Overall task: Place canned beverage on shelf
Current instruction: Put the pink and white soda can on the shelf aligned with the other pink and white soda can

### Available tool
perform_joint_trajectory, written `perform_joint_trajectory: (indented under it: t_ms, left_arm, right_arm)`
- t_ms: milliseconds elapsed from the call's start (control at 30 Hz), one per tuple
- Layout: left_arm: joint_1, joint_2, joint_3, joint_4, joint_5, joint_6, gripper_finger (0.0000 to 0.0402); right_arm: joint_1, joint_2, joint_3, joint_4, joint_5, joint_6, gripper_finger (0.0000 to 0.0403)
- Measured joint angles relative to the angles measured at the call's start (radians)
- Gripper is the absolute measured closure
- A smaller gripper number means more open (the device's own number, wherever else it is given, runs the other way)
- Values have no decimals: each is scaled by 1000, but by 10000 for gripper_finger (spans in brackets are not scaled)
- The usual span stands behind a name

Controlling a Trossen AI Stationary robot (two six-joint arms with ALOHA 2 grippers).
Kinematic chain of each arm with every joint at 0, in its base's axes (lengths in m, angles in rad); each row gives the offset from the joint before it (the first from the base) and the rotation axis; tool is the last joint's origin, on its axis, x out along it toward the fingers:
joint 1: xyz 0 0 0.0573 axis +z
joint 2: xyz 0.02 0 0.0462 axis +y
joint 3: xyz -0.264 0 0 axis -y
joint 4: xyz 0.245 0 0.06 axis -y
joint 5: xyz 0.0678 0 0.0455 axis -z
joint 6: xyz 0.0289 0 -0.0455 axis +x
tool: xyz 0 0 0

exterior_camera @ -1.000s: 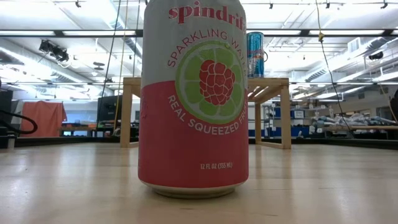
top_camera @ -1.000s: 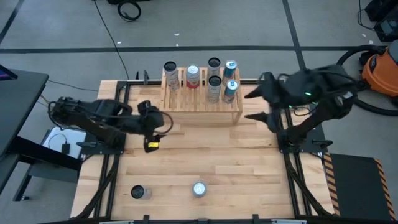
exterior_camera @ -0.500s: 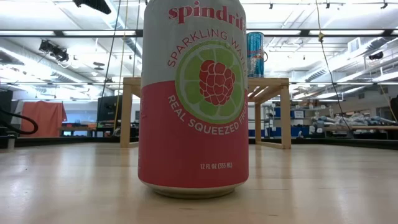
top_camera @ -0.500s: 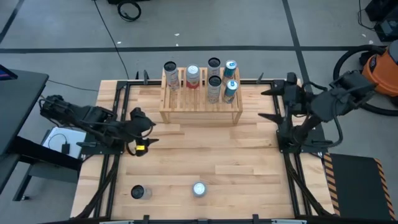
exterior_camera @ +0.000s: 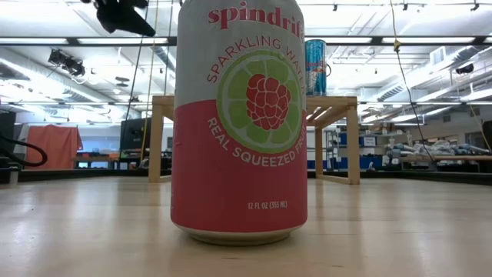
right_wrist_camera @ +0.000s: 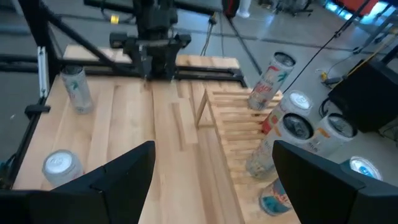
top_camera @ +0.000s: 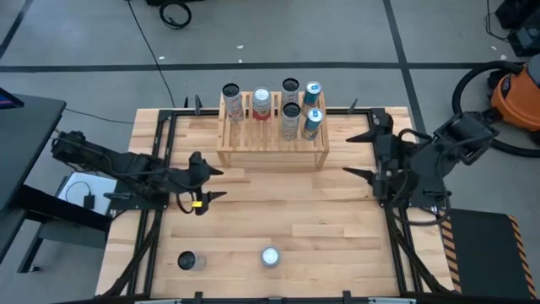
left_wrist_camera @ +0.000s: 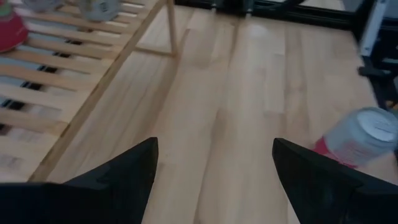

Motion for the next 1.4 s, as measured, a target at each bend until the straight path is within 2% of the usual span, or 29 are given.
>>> perform_joint_trajectory:
  t_ms: [267, 533, 733, 1133, 1400]
  left_arm:
    - [31, 0, -12, 9, -9, -57, 83]
    - [31, 0, -12, 31, 30, -91, 83]
    - [27, 0, -12, 69, 123, -109, 83]
    - [29, 1, -12, 98, 122, -135, 83]
    - [28, 1, -11, 214, 136, -113, 83]
  right_arm:
    - [0, -59, -71, 85, -10, -7, 68]
    - [0, -59, -73, 123, -55, -5, 68]
    - [-2, -59, -73, 121, -74, -6, 68]
    - [-2, -59, -73, 121, -77, -7, 68]
    - [-2, -59, -73, 121, -77, -7, 68]
